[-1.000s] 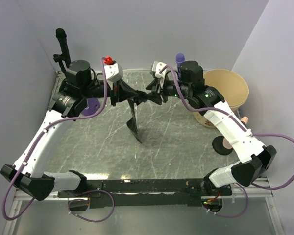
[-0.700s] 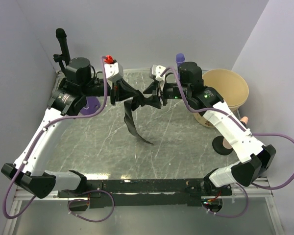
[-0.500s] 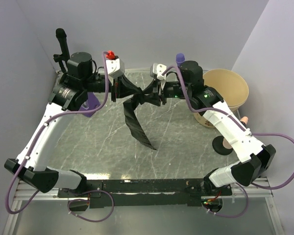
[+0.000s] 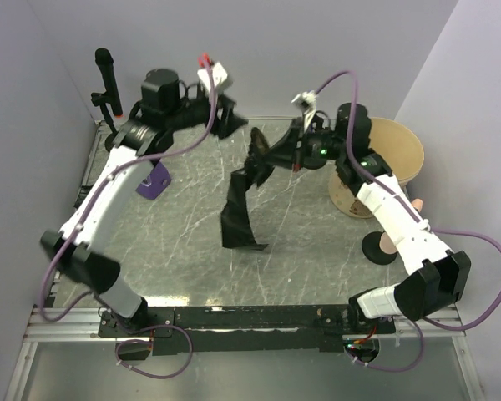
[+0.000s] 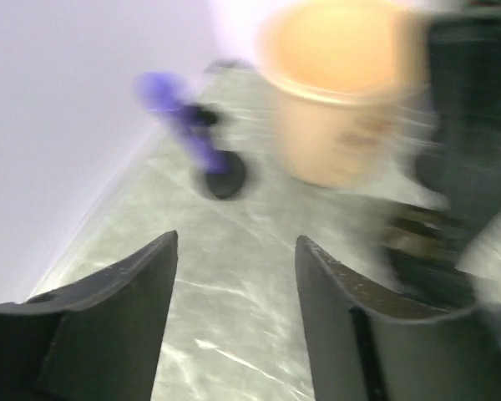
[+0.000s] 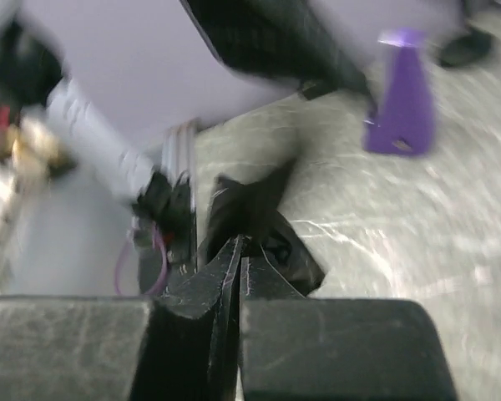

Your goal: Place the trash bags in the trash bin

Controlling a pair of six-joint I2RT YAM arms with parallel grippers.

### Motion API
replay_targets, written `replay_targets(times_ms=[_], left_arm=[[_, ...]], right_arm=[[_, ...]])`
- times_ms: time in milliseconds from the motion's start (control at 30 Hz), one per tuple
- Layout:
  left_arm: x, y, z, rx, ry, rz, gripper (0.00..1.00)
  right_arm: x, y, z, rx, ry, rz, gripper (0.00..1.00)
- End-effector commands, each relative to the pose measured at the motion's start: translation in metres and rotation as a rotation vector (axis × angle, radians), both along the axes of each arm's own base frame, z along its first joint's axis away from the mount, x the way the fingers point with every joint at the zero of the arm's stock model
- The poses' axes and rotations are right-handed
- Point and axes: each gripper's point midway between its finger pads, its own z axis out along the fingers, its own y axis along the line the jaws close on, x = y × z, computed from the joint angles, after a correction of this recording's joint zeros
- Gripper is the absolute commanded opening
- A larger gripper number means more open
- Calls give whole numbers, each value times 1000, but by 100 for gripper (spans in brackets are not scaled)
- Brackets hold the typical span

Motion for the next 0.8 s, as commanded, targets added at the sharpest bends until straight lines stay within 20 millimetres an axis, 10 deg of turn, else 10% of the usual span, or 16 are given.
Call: replay_targets(times_ms=[0,100,167,267,367,567,767], left_arm=[[70,38,100,-195,-201,408,66],[42,44,130,-315,-221,399,62],[13,25,112,-365,-92,257,48],[-39,-19,67,-301,80,-3,1],[-92,-60,22,-203,247,-289,1],[-59,-98,-13,-257,455,-130,45],[-22,-106,-34,-269,571,52,43]], right_arm=[[48,-39,15,86,283,-332,0],[73,-56,6,83,401,-518,0],[78,-59,10,108,412,-563,0],[91,-73,5,121,479,-716,0],[96,-79,-3,121,564,-776,0],[92,-81,-4,124,556,-779,0],[94,-89,-6,152,550,-824,0]])
